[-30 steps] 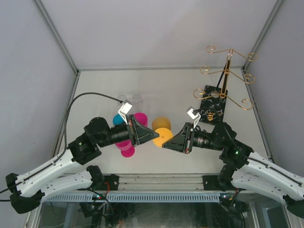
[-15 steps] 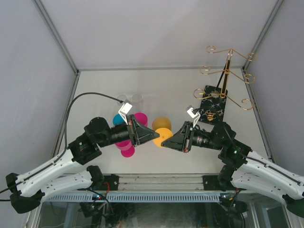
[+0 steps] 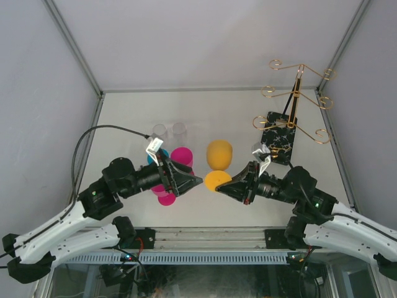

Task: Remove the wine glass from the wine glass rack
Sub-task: Place the wine glass at the center of the board.

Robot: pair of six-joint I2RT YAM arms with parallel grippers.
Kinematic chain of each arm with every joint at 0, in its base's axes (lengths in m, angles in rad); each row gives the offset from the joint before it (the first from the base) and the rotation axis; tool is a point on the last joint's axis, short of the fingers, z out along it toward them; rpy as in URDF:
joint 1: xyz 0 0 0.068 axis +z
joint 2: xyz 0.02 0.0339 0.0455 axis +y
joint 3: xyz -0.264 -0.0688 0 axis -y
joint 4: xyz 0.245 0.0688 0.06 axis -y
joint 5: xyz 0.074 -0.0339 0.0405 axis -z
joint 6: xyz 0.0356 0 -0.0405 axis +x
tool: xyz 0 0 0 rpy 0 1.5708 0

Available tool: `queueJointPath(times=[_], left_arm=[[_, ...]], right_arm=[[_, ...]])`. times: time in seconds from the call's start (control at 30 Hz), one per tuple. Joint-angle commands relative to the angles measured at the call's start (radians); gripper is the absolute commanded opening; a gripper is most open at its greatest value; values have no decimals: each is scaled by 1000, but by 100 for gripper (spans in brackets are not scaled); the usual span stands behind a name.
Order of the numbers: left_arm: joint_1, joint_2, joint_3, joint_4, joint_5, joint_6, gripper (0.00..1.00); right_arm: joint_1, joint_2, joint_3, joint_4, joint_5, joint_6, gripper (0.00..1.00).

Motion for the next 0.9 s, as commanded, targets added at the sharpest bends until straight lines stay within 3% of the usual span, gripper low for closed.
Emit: queueJointPath(times=[0.0,0.17,0.3,0.57,0.87], left_arm=[[-4,-93,73,-93,-167,57,90],[-4,-158,81,-148,-251,70,95],[-4,-168,79,-167,-276,69,95],[-4,-138,84,-177,-279,66,95],[-4,-109,96,-188,-250,71,99]], right_arm=[[127,-8,35,-106,199,-362,0],[412,32,50,-231,469,-833,0],[594,94,30,-278,699,-1057,0],[733,248,-72,-232,955,-1221,0],[746,302,-145,-119,969,-1265,0]])
